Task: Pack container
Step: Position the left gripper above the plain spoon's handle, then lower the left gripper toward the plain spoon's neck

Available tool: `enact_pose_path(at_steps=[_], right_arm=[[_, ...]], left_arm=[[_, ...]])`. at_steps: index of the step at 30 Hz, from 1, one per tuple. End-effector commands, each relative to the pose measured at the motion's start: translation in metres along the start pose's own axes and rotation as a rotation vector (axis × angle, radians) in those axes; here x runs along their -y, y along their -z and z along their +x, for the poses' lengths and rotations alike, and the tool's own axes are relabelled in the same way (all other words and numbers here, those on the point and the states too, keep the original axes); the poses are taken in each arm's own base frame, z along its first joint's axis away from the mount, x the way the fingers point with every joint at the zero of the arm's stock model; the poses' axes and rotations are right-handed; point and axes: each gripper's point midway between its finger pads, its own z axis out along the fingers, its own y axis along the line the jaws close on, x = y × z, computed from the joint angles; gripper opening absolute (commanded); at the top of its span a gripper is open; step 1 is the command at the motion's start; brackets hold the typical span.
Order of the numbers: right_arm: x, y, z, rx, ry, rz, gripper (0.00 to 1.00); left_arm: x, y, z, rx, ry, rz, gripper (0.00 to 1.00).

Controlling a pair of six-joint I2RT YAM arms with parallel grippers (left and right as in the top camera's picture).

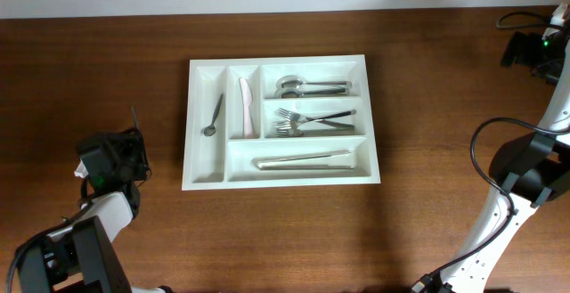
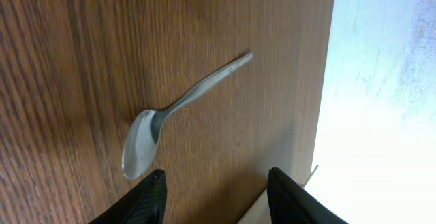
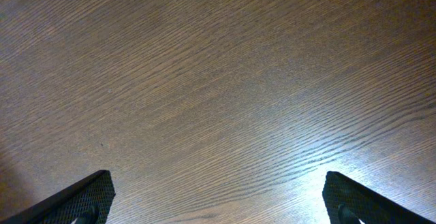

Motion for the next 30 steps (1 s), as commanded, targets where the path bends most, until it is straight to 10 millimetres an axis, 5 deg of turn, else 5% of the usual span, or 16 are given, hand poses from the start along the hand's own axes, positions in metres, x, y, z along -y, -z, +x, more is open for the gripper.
enact_pose_path(at_steps=[1,9,19,30], right_arm=[[0.003,0.018,-0.003,0.036,-0.007,0.001,0.99],[0.003,0.018,-0.003,0.036,-0.008,0.001,0.99],[0.003,0.018,-0.003,0.036,-0.007,0.001,0.99],[0.004,0.018,-0.003,0.036,-0.008,0.002,0.99]], left_arm=[[0.01,-0.001,-0.003,-0.038,-0.104,0.035,0.49],[0.039,0.006,-0.018,-0.139,-0.373,-0.036,0.5],[0.083,0.052,-0.031,-0.243,-0.664,-0.221,0.64],[0.046,0.033,-0.017,-0.367,-0.663,-0.32,0.64]])
